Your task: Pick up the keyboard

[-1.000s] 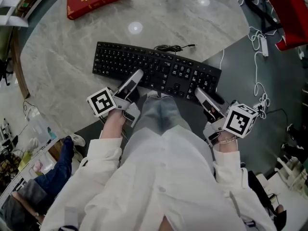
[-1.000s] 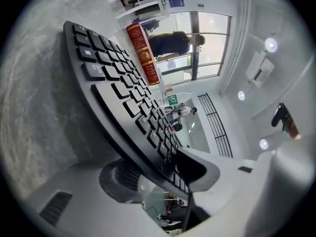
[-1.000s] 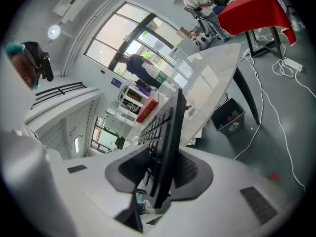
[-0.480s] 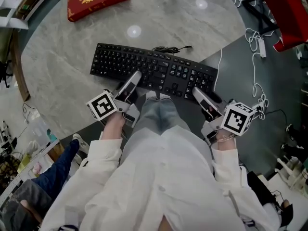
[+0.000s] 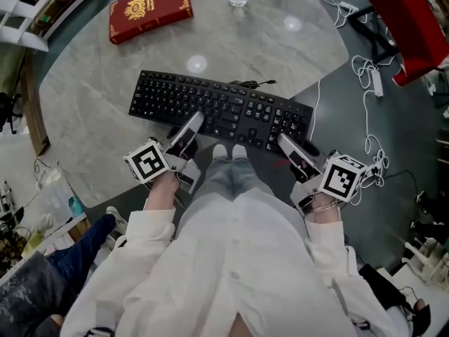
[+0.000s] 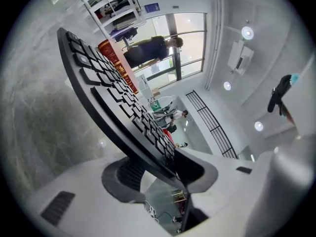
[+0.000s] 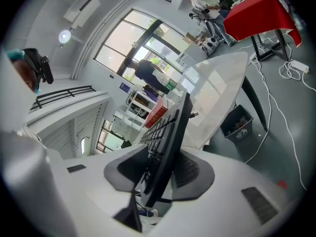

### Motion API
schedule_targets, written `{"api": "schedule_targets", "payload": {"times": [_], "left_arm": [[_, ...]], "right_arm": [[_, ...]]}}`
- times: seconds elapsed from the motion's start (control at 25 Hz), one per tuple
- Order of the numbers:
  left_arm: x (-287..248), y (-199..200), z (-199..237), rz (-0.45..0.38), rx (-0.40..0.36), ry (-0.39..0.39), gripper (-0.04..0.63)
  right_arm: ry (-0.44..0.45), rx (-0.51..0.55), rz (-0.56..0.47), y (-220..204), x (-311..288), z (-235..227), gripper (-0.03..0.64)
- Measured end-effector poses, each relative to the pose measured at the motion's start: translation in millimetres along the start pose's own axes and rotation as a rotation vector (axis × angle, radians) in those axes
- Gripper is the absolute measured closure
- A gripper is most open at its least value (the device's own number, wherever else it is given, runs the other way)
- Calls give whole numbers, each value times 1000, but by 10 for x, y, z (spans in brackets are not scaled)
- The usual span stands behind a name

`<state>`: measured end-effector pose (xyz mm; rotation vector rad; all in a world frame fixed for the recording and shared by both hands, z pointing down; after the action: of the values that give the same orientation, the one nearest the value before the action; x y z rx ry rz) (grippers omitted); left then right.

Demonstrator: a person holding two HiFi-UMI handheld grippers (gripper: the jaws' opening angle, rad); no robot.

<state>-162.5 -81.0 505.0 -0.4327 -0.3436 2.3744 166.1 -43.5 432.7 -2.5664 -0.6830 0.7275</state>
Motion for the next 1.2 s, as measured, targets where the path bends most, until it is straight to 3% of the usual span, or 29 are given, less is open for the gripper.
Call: {"api": "schedule_targets", "payload": {"times": [0.2, 0.44, 0.64, 0.72, 0.92, 1.2], "left_arm": [[91, 145, -255, -22, -72, -51, 410], [212, 377, -578, -80, -204, -52, 410], [301, 505, -788, -111, -188, -86, 410], [279, 493, -746, -128, -202, -93, 410], [23, 23, -55, -193, -272, -130, 410], [64, 53, -107, -230, -324, -167, 410]], "right_arm": [[39, 53, -38, 75, 74, 181, 476], [102, 129, -85, 181, 113, 406, 476], [140, 165, -109, 353, 130, 626, 476], [159, 200, -113, 361, 90, 566, 474], [184, 269, -115, -23, -69, -225, 474], [217, 339, -148, 3, -45, -166, 474]]}}
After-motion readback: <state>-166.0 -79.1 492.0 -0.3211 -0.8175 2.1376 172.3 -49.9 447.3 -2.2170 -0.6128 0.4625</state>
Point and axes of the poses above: the fingertips, and each gripper's own axes: x backward along the fingers, z to its left, y out of its top, the point moved 10 cm from there along x, backward along the fingers, and after that the axes turned 3 degrees about y, right-handed, at the moved point
